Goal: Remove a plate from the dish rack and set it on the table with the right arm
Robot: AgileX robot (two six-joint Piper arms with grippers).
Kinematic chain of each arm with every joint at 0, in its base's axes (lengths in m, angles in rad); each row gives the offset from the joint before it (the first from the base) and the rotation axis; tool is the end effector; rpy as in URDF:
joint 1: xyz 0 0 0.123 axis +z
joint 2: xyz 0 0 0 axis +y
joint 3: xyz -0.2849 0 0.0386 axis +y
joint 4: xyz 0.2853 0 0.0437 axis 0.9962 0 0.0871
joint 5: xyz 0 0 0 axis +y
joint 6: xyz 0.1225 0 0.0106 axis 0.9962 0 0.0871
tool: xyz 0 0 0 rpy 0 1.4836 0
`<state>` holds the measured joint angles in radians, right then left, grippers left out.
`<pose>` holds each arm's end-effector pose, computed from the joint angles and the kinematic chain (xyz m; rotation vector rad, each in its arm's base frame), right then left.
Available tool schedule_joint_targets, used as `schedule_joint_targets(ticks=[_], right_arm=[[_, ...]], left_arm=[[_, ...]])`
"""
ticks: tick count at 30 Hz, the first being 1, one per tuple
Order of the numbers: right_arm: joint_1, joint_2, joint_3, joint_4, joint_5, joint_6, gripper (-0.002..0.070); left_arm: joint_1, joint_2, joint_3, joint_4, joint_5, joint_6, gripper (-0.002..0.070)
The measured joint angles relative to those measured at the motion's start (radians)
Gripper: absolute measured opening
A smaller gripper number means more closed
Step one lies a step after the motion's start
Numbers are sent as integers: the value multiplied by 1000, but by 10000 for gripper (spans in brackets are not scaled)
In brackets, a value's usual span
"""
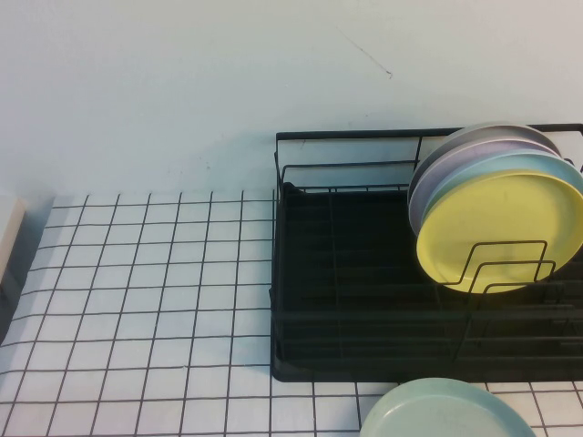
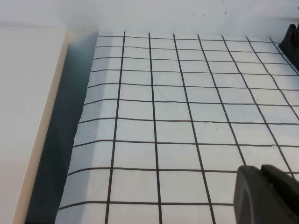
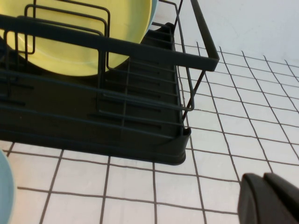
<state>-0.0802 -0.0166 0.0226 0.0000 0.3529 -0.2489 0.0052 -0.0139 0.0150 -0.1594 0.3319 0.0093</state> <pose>0.1181 -0.0095 0.1658 -0.1557 1.8421 -0.2300 0.1192 -0.0058 0.1715 -0.0963 1.8121 -0.1436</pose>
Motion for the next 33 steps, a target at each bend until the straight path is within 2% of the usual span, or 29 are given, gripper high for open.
schedule_joint_targets(ticks=[29,33], right_arm=[[0,0,0,6,0,2,-2],[0,0,0,213,-5,124,-2]], left_arm=[[0,0,0,2,-2,0,-3],[0,0,0,2,-2,0,-3]])
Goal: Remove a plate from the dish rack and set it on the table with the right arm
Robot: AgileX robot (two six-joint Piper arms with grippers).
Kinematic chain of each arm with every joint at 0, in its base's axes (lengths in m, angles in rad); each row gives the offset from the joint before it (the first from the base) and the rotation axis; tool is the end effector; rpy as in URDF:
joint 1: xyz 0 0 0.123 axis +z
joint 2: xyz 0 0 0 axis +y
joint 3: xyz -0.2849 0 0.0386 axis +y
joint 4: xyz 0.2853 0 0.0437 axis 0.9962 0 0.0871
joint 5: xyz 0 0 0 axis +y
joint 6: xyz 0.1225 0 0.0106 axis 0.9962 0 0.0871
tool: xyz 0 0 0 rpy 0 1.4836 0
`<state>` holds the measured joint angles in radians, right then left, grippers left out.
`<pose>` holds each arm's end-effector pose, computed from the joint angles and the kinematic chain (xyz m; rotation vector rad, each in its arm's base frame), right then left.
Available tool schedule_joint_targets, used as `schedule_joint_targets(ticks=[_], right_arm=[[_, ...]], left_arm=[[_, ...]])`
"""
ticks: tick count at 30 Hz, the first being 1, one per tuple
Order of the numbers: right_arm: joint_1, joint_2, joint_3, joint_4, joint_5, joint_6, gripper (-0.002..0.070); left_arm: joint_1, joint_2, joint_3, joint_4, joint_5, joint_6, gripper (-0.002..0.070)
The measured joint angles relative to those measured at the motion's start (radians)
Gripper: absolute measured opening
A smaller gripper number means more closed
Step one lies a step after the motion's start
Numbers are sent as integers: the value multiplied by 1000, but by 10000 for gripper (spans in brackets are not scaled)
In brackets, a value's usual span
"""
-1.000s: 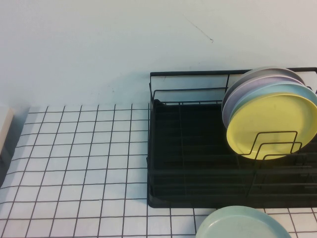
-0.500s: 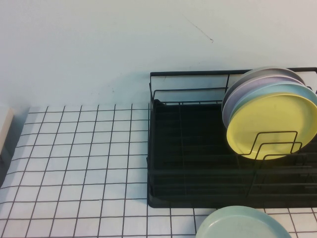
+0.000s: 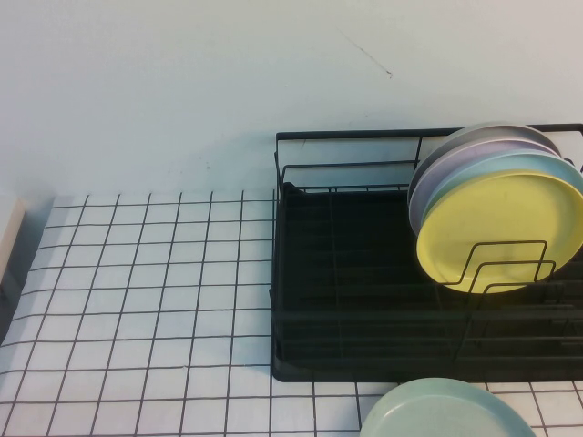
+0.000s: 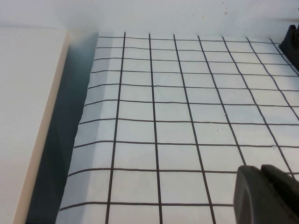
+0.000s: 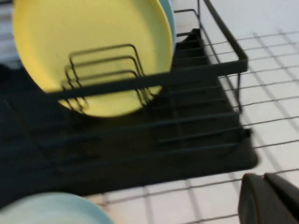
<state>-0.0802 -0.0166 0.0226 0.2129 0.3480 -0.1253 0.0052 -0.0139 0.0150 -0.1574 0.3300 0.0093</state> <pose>0.1189 -0.0006 0.1673 0.0914 1.8278 0.0625 0.1192 -0.0056 0.1717 -0.0952 1.8103 -0.1416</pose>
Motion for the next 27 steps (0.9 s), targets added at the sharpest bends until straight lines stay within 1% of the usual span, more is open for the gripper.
schedule_joint_targets(ticks=[3,5,7,9,13,15,19,23,27], right_arm=[[0,0,6,310,-24,137,-2],[0,0,6,508,-39,189,-2],[0,0,6,613,-55,206,-2],[0,0,6,638,-59,174,-2],[0,0,6,629,-48,11,-2],[0,0,6,627,-33,-26,-2],[0,0,0,678,-10,-102,-2],[0,79,-131,679,49,-261,-2],[0,319,-345,597,168,-462,-2]], left_arm=[[0,0,0,0,0,0,-3],[0,0,0,0,0,0,-3],[0,0,0,0,0,0,-3],[0,0,0,0,0,0,-3],[0,0,0,0,0,0,-3],[0,0,0,0,0,0,-3],[0,0,0,0,0,0,-3],[0,0,0,0,0,0,-3],[0,0,0,0,0,0,-3]])
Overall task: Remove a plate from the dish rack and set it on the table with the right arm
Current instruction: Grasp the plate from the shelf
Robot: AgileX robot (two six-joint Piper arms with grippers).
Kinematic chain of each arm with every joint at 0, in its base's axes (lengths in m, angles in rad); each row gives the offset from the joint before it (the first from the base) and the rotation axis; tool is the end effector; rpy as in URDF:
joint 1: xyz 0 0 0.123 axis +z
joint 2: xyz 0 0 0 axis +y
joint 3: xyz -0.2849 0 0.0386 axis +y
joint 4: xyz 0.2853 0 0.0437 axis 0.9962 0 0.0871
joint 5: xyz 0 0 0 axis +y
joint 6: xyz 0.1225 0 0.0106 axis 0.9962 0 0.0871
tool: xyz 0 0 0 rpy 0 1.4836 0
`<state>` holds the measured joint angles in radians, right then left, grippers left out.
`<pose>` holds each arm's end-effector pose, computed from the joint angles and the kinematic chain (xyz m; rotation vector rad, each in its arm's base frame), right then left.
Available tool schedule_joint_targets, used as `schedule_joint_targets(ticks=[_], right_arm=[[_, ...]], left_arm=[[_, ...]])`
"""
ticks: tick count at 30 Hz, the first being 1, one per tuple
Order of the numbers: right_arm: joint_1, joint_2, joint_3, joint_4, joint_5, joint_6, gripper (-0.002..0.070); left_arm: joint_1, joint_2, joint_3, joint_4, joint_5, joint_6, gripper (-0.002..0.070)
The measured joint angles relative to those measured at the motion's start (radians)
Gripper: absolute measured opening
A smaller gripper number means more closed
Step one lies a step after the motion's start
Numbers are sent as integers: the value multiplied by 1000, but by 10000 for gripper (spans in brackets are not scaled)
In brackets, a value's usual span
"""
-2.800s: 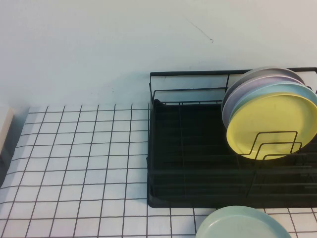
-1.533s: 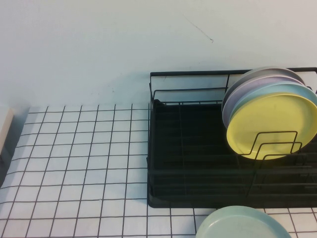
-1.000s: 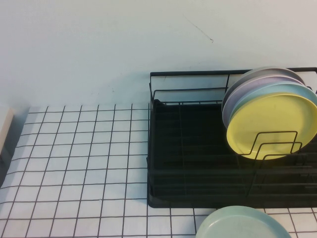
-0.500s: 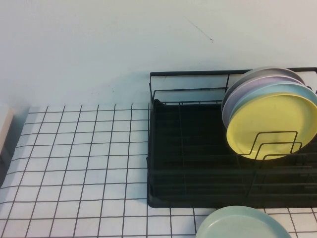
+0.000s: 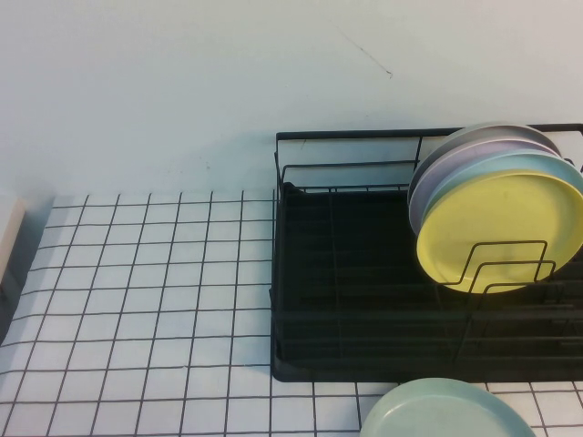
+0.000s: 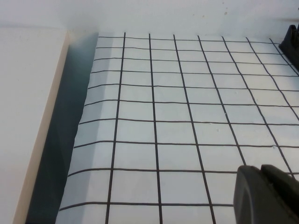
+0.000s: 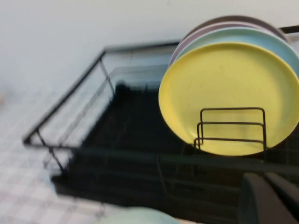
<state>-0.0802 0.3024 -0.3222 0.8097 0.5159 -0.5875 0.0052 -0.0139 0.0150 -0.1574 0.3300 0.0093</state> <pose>0.1378 0.0331 0.2638 -0.0437 1.8353 0.3858 0.1192 -0.0056 0.1717 -0.0952 1.8103 -0.1416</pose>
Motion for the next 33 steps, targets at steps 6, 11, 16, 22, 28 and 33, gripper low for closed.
schedule_joint_targets(ticks=[6,11,16,22,28,33], right_arm=[[0,420,-396,-148,314,-414,0],[0,683,-651,-185,423,-615,101],[0,874,-782,-212,431,-792,308],[0,1050,-837,-252,370,-921,369],[22,1182,-895,-263,297,-987,375],[38,1265,-952,-265,260,-991,375]], left_arm=[[0,0,0,0,0,0,-3],[0,0,0,0,0,0,-3],[0,0,0,0,0,0,-3],[0,0,0,0,0,0,-3],[0,0,0,0,0,0,-3],[0,0,0,0,0,0,-3]])
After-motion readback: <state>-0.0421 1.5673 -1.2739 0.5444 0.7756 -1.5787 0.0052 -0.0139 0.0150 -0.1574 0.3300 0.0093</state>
